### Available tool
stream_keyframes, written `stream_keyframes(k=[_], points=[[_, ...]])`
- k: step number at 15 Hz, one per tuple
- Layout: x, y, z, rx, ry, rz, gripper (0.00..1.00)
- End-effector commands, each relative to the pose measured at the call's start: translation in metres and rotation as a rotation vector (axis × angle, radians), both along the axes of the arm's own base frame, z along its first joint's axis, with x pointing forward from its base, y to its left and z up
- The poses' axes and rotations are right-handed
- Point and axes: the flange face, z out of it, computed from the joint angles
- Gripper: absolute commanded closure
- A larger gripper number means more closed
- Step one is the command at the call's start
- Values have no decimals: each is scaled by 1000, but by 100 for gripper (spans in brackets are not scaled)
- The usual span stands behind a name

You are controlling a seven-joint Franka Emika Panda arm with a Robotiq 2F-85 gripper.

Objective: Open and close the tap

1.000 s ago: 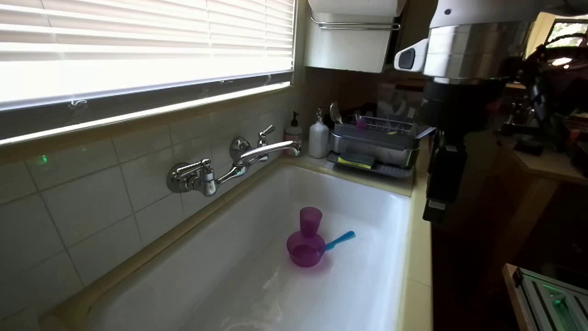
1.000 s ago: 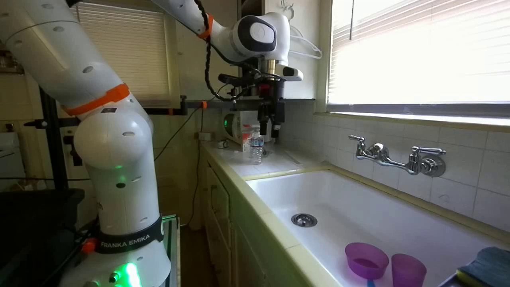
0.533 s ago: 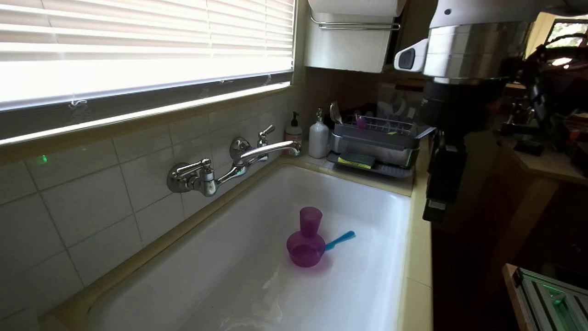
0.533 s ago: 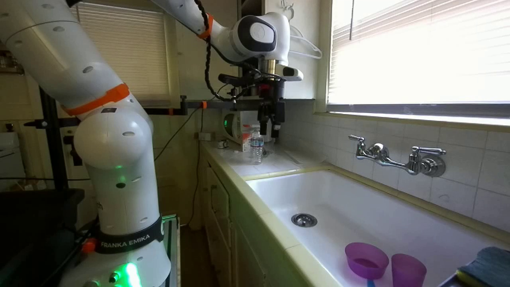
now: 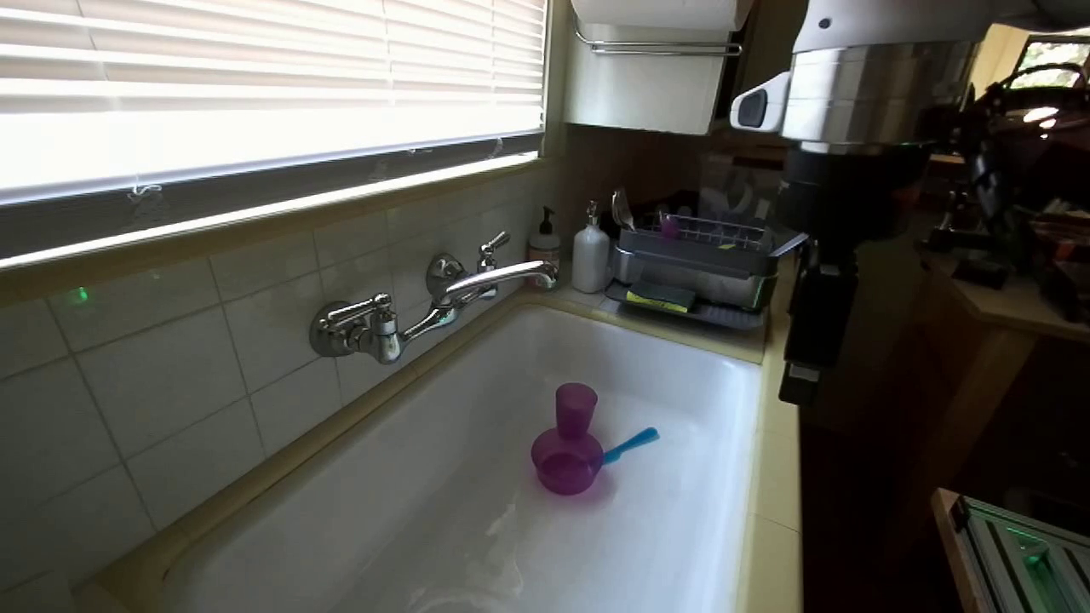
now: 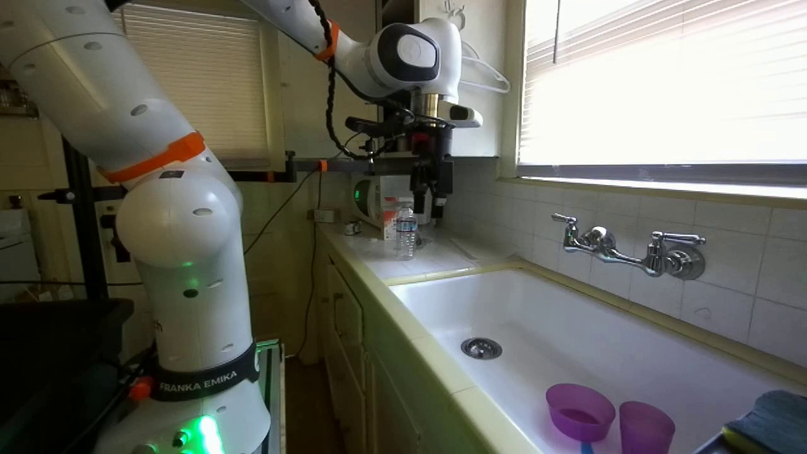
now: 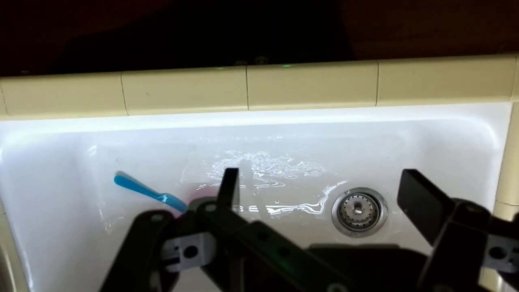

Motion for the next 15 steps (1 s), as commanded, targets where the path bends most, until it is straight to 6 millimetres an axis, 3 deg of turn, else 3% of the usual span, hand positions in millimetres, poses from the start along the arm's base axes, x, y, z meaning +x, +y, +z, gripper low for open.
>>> stream_keyframes(k=[1, 7, 15], points=[[14, -18, 1, 3, -40, -42, 0], [46, -50, 3, 56, -162, -60, 0], [91, -76, 1, 97, -265, -11, 0]])
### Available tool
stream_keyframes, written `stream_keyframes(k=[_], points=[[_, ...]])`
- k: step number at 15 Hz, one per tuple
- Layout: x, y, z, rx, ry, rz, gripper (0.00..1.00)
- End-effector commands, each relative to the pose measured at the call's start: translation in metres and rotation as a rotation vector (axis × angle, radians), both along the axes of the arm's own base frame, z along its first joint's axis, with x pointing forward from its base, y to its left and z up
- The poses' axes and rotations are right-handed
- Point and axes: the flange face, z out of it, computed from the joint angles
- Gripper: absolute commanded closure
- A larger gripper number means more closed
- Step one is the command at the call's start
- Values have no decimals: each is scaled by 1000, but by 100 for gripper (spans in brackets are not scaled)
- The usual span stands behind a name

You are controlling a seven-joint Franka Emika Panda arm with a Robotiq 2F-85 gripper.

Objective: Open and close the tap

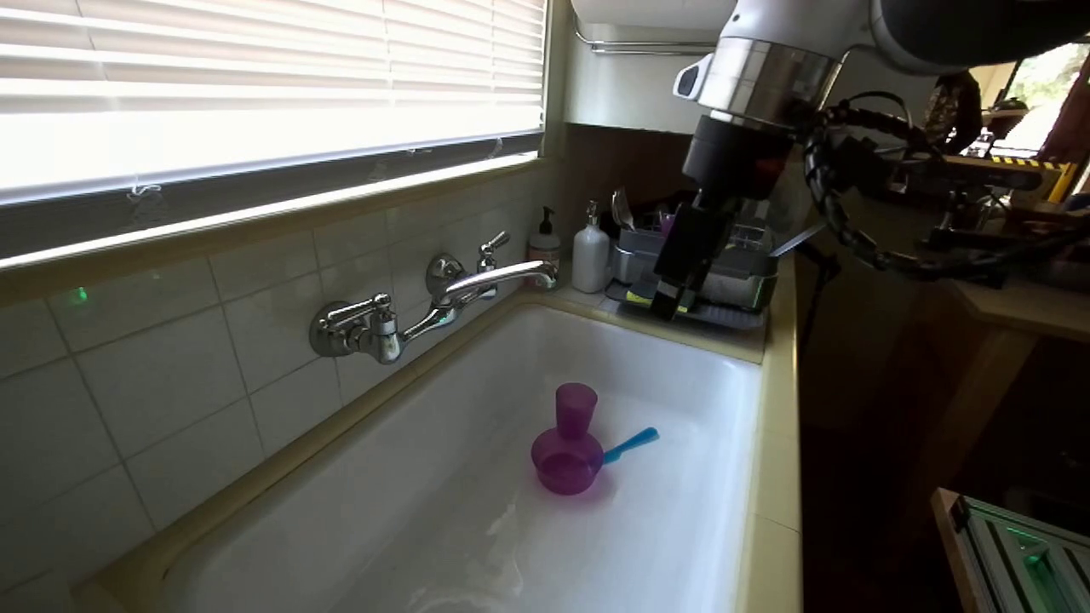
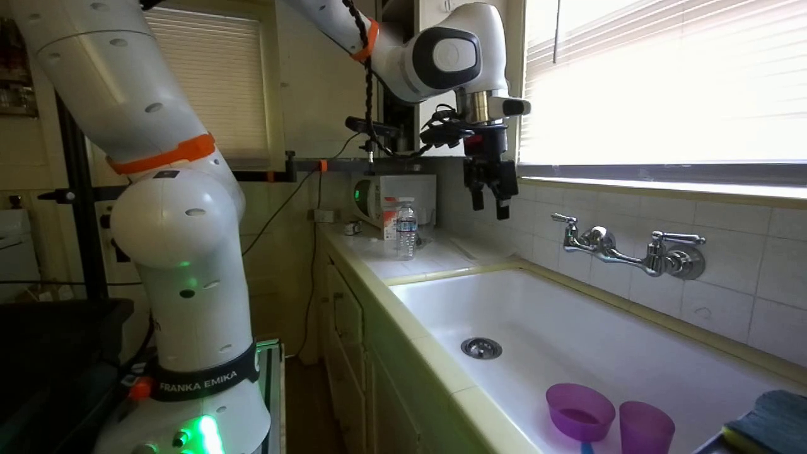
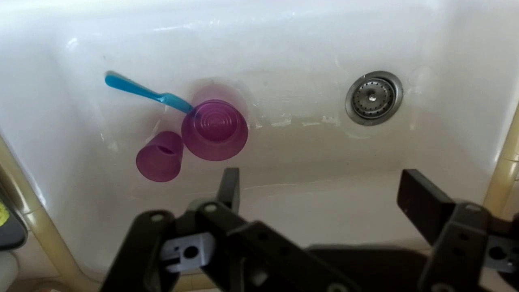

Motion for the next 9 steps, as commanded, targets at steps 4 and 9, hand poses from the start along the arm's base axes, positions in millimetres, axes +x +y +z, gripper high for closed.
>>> stream_keyframes(k=[4, 9], points=[[35, -32, -2, 8, -47, 7, 0], [37, -50, 4, 9, -46, 4, 0]])
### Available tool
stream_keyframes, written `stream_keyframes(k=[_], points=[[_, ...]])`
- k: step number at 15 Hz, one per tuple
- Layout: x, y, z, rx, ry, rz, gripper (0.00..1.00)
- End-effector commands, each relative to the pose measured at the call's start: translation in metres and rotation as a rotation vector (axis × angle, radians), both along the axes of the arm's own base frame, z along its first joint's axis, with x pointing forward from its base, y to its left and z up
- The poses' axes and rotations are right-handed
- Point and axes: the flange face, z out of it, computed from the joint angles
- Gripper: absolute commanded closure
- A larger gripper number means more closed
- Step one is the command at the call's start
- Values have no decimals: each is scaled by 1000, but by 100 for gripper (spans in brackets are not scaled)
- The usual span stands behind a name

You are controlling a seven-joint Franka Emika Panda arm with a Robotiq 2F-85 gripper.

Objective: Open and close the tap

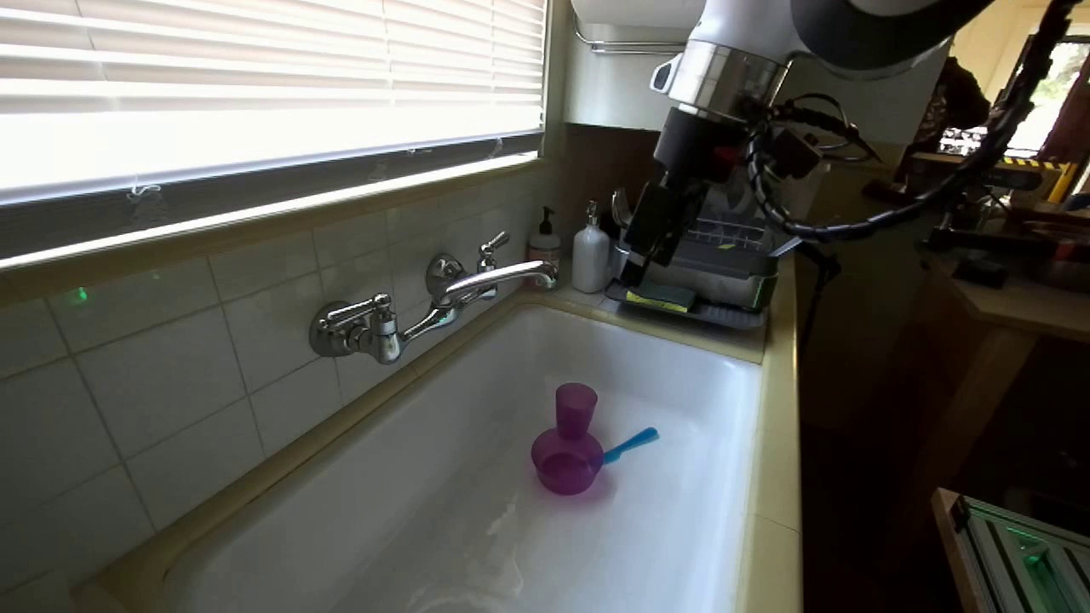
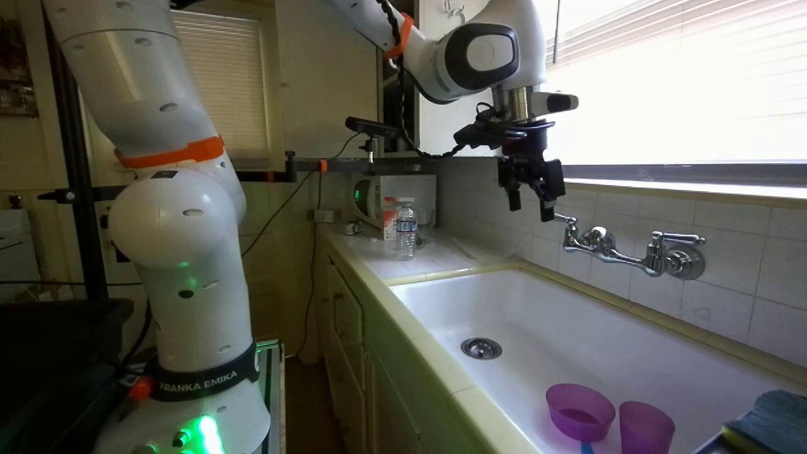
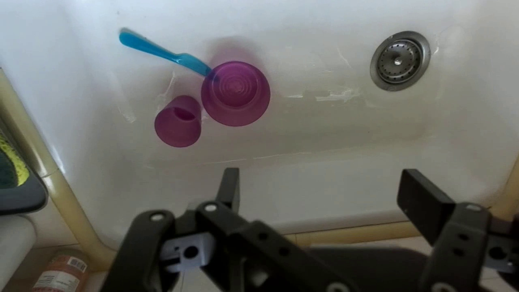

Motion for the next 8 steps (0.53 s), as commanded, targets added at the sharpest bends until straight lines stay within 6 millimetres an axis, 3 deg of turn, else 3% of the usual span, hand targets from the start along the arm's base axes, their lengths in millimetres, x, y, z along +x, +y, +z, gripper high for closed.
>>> stream_keyframes(k=[1, 8], points=[[2, -5, 1, 0, 0, -5, 0], [8, -13, 2, -15, -11, -41, 0]])
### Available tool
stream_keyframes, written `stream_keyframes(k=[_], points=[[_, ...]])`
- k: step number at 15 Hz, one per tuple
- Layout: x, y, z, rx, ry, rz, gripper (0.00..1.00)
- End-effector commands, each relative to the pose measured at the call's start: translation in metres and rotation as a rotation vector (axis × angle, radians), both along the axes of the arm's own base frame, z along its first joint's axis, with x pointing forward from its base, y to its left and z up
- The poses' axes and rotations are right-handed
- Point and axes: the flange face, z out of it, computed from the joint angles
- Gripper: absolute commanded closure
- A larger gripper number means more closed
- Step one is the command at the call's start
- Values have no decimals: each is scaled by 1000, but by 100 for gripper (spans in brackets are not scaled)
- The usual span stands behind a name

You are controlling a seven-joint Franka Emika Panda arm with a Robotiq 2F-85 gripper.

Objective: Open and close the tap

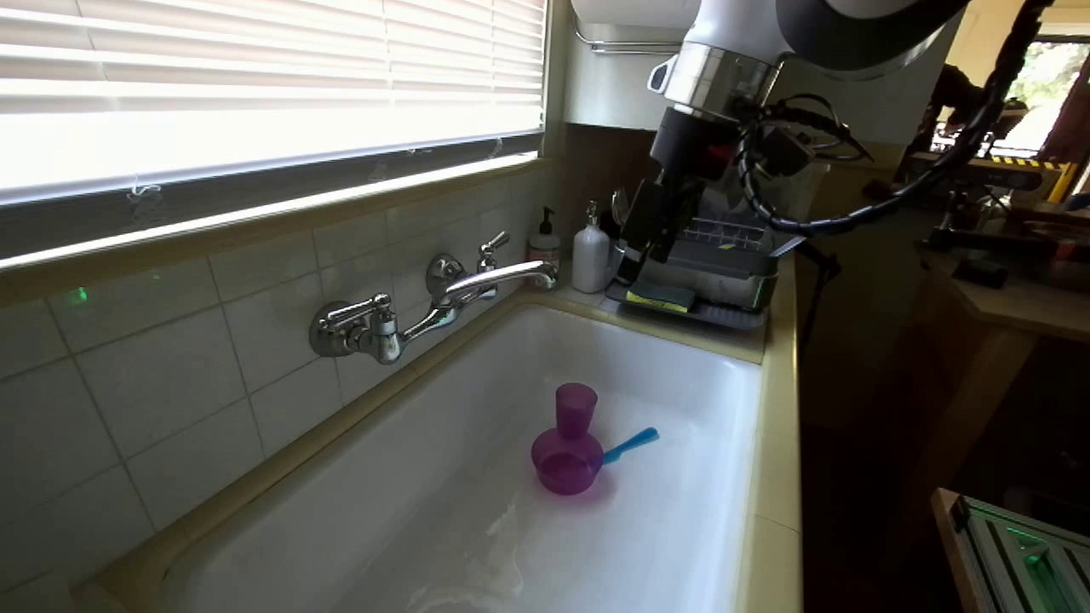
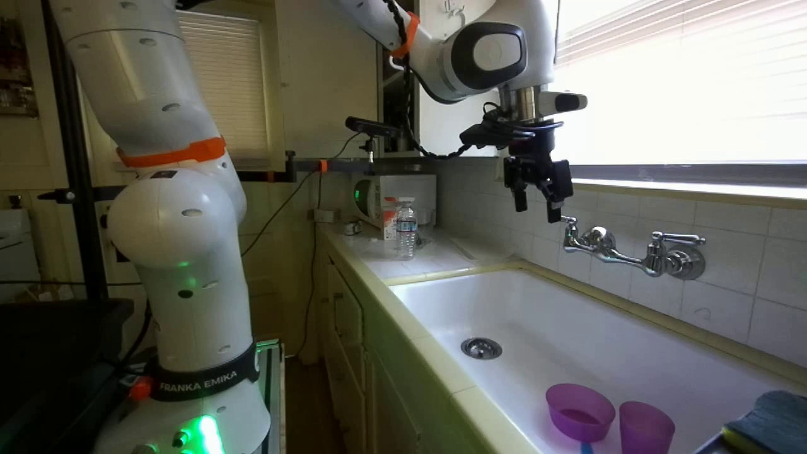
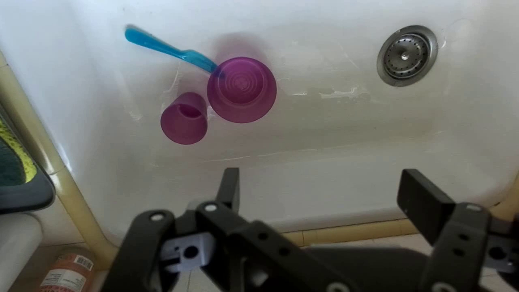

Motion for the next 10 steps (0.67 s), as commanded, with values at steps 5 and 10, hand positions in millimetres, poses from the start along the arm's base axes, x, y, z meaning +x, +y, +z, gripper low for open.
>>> stream_keyframes(k=[5, 10], points=[[14, -27, 17, -60, -97, -68, 0], [36, -48, 24, -83, -191, -96, 0]])
